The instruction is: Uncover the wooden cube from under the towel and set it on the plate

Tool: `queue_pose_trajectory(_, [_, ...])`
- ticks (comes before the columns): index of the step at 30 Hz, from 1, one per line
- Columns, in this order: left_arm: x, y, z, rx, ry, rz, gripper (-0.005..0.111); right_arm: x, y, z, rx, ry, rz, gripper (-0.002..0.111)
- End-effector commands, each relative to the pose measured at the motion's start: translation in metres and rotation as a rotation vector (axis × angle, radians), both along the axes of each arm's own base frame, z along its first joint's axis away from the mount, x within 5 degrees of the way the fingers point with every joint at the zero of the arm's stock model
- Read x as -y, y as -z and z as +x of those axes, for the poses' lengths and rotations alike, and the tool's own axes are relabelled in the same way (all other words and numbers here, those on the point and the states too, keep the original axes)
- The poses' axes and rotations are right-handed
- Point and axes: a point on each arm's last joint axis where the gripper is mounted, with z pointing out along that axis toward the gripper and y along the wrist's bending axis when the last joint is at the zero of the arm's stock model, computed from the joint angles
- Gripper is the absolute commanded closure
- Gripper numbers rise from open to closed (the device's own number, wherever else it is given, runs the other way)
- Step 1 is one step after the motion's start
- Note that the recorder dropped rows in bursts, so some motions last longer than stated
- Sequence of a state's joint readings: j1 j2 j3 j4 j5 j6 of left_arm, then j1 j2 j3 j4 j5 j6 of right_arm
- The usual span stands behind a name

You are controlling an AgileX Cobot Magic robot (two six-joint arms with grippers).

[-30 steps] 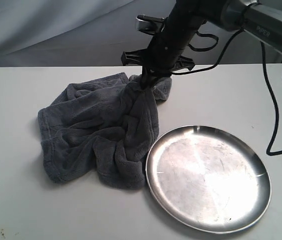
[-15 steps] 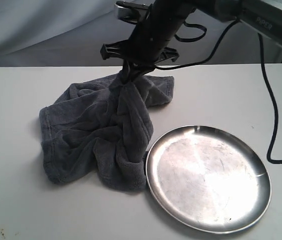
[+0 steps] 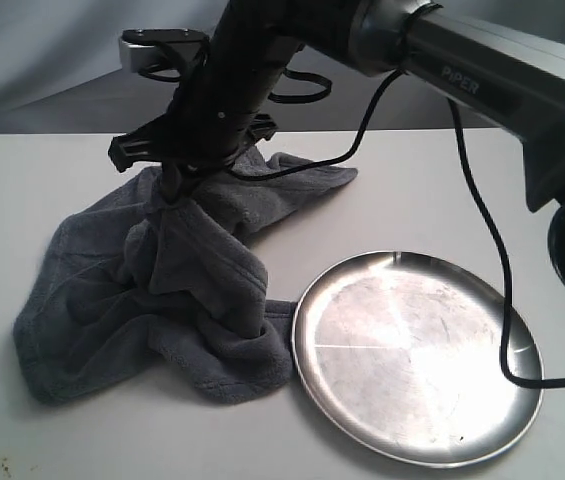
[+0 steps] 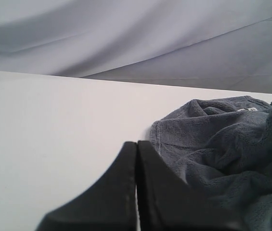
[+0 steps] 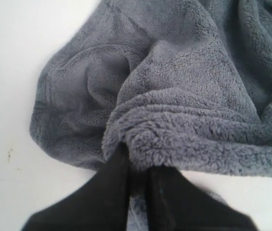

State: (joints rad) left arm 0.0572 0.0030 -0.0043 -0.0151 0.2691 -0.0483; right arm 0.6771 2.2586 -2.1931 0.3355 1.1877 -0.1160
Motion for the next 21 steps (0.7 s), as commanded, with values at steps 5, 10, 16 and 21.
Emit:
queue_pose_trajectory(5, [0.000, 0.000, 0.000, 0.009, 0.000, -0.003, 0.107, -0.011, -0.011, -0.010, 0.084, -0.140, 0.044, 0.108])
queue_pose_trajectory(10, [0.000, 0.000, 0.000, 0.009, 0.000, -0.003, 0.107, -0.011, -0.011, -0.015, 0.025, -0.159, 0.052, 0.096])
queue_pose_trajectory(16, [0.000, 0.000, 0.000, 0.009, 0.000, -0.003, 0.107, -0.015, -0.013, -0.020, -0.032, -0.165, 0.107, 0.044])
queue_pose_trajectory(21, [0.000, 0.000, 0.000, 0.009, 0.000, -0.003, 0.107, -0.011, -0.012, -0.017, -0.016, -0.144, 0.074, 0.030])
